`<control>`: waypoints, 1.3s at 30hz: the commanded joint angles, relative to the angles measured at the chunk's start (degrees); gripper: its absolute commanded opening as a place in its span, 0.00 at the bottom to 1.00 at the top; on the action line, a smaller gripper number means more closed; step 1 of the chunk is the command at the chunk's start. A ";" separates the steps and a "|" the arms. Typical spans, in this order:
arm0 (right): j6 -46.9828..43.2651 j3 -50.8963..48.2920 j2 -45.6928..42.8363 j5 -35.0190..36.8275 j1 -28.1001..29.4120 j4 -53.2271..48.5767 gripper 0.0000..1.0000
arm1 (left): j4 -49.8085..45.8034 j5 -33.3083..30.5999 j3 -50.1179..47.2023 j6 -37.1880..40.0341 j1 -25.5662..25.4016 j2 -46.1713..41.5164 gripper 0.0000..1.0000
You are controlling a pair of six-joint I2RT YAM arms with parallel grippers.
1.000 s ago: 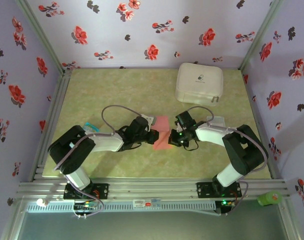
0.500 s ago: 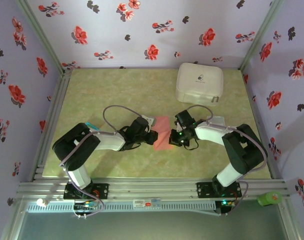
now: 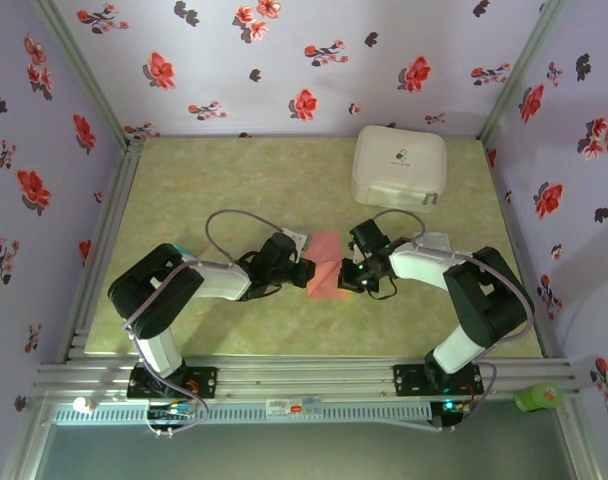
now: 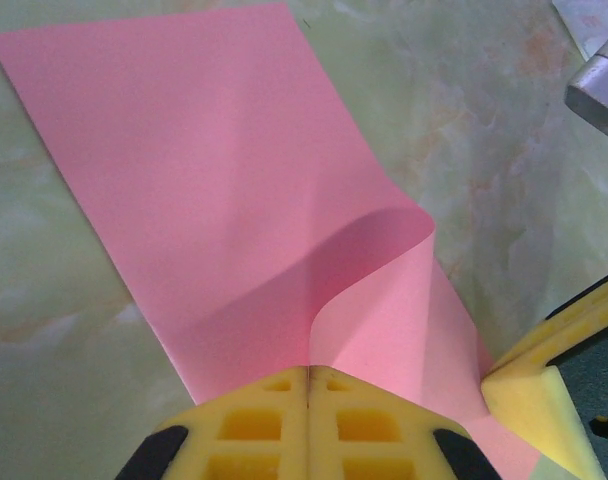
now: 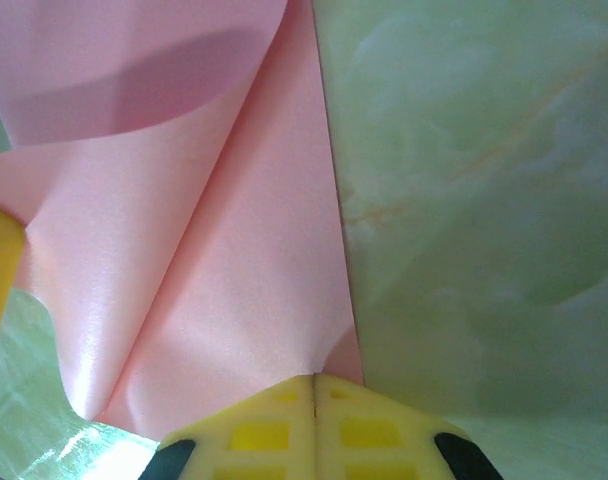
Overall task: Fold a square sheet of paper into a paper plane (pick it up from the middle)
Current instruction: Fold the triangle a second time at the center of the table.
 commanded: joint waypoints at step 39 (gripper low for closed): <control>-0.60 0.20 1.44 2.78 0.09 -4.46 0.03 | 6.77 2.05 -2.34 -0.11 1.25 2.10 0.00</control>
